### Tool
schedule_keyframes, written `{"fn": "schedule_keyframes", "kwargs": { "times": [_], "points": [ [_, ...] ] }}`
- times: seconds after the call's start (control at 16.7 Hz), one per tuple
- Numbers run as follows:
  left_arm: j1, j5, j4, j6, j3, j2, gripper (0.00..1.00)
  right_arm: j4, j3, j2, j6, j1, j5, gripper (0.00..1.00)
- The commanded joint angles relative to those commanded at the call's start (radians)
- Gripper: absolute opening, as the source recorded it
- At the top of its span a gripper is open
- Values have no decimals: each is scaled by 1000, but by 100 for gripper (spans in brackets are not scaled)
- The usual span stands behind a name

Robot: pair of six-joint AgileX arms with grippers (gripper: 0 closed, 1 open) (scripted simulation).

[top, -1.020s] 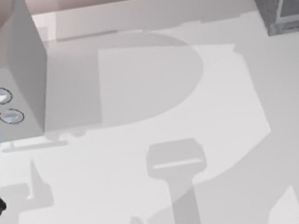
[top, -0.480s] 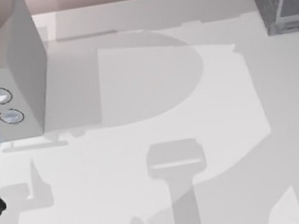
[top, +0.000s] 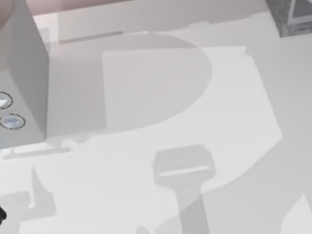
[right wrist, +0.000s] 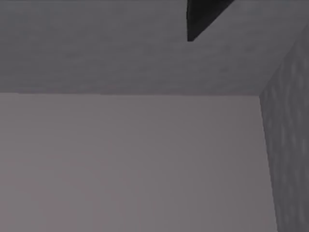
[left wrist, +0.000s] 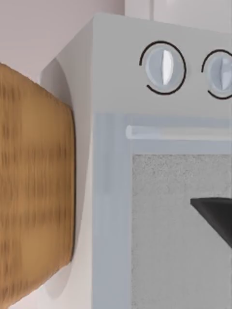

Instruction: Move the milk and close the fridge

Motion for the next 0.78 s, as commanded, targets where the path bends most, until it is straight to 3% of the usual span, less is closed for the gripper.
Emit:
{"fn": "schedule_keyframes", "kwargs": {
  "times": [0.42, 0.78],
  "points": [
    [0, 0, 0, 0, 0, 0, 100, -18, -20, -28, 0, 4, 6, 100],
    [0, 0, 0, 0, 0, 0, 100, -227, -265, -312, -21, 62, 12, 100]
  ]
}}
